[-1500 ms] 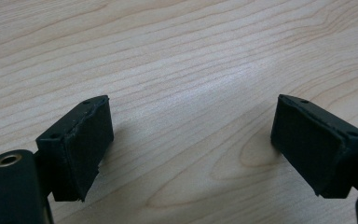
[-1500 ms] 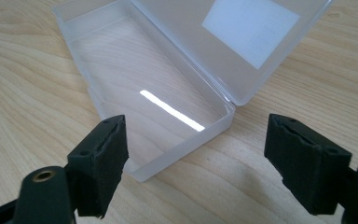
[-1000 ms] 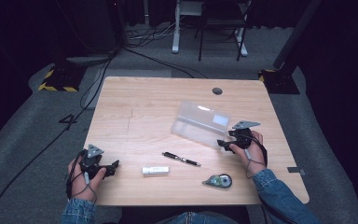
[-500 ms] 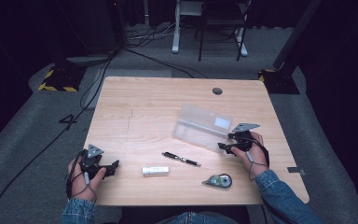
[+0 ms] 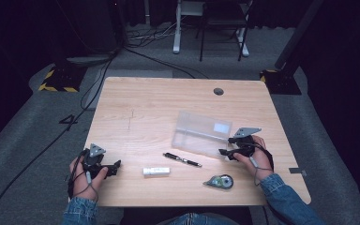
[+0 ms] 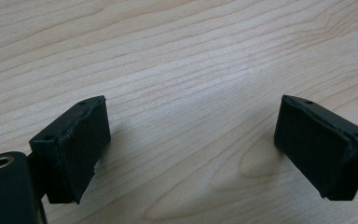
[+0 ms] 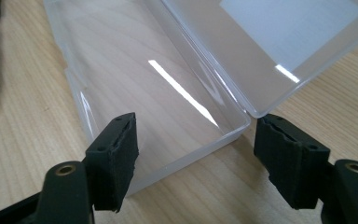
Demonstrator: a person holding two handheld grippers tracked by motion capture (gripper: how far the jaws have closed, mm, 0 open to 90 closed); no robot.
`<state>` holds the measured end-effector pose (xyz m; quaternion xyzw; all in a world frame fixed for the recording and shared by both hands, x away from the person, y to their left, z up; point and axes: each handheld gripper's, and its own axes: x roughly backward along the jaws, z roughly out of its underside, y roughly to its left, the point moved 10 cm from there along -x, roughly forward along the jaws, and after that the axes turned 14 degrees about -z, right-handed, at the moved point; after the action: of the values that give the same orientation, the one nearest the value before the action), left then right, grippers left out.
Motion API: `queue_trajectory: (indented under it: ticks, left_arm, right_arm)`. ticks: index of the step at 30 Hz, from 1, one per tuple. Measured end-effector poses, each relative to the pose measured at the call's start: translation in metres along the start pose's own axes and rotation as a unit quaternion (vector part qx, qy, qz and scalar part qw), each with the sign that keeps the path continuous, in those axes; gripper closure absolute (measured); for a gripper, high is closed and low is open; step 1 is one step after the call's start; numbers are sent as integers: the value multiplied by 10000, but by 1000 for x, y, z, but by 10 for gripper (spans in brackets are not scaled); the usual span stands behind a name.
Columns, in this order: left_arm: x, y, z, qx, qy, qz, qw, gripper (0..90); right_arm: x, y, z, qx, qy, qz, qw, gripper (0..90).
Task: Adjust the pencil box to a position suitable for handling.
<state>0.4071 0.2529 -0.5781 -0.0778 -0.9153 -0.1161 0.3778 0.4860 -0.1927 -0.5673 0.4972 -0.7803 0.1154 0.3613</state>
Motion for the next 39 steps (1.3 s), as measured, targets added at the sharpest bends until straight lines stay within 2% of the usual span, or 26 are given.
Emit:
queue_trajectory:
  ticks: [1,5,16,19,27,34,39]
  left_arm:
    - [0,-1,0,-10,27,22,10000,102]
    - [-1,-2,-2,-12,12,22,10000,101]
    - [-2,-2,-2,0,15,23,10000,101]
    - [-2,-2,-2,-1,15,24,10000,101]
    - [-2,-2,-3,-47,14,38,10000,100]
    - [-3,-3,-3,-19,7,33,10000,102]
    - [-3,-4,-4,-25,19,47,10000,98]
  right_arm:
    - [0,3,1,84,31,-56,9999,310]
    - [0,7,1,175,75,-113,9998,309]
    - [0,11,2,281,116,-209,9993,304]
    - [0,10,2,263,132,-138,9995,258]
    - [5,11,-1,136,19,-97,9999,224]
    - [23,13,-2,-87,-15,10,10000,240]
    - [30,17,-7,-112,-31,33,9999,256]
